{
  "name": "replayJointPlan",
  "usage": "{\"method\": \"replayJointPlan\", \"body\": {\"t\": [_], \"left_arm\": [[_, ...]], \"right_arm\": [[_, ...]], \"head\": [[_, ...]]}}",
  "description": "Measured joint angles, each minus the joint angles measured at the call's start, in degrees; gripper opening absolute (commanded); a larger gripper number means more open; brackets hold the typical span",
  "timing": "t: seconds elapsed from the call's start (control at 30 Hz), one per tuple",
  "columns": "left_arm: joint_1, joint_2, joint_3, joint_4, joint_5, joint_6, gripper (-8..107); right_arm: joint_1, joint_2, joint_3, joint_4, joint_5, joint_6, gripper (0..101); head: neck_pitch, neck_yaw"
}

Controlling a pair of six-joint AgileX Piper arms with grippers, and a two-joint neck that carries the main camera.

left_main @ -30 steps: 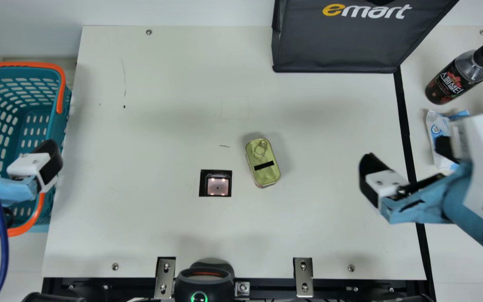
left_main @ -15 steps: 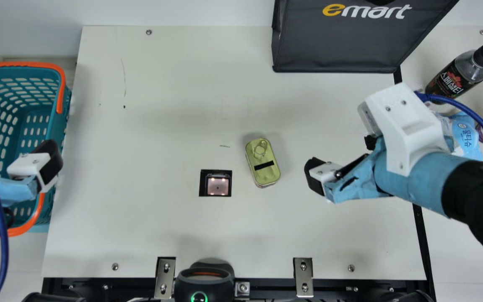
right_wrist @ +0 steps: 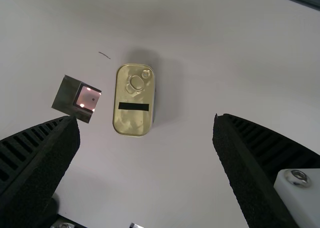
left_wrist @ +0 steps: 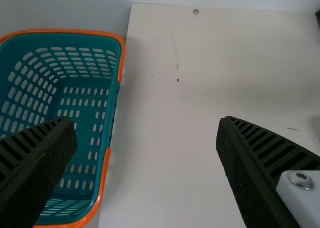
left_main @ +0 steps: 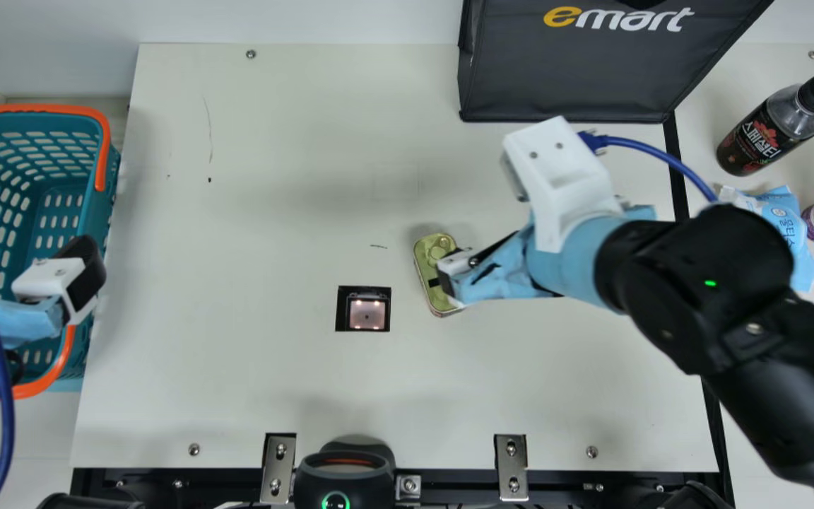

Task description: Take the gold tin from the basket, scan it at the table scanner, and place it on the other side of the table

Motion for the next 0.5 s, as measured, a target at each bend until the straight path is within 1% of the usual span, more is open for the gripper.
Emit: {"method": "replayJointPlan", "body": {"t": [0.23,0.5], "left_arm": [[0.0,0.0,0.0,0.0,0.0,0.0,90],[0.0,0.0,0.0,0.0,0.0,0.0,90]], "right_arm": [[4.5,4.2,0.4,-2.3,-2.5,6.9,95],[8.3,8.1,2.7,-5.0,-5.3,13.6,95]], "head": [[0.0,0.0],[-0.1,0.0]]}}
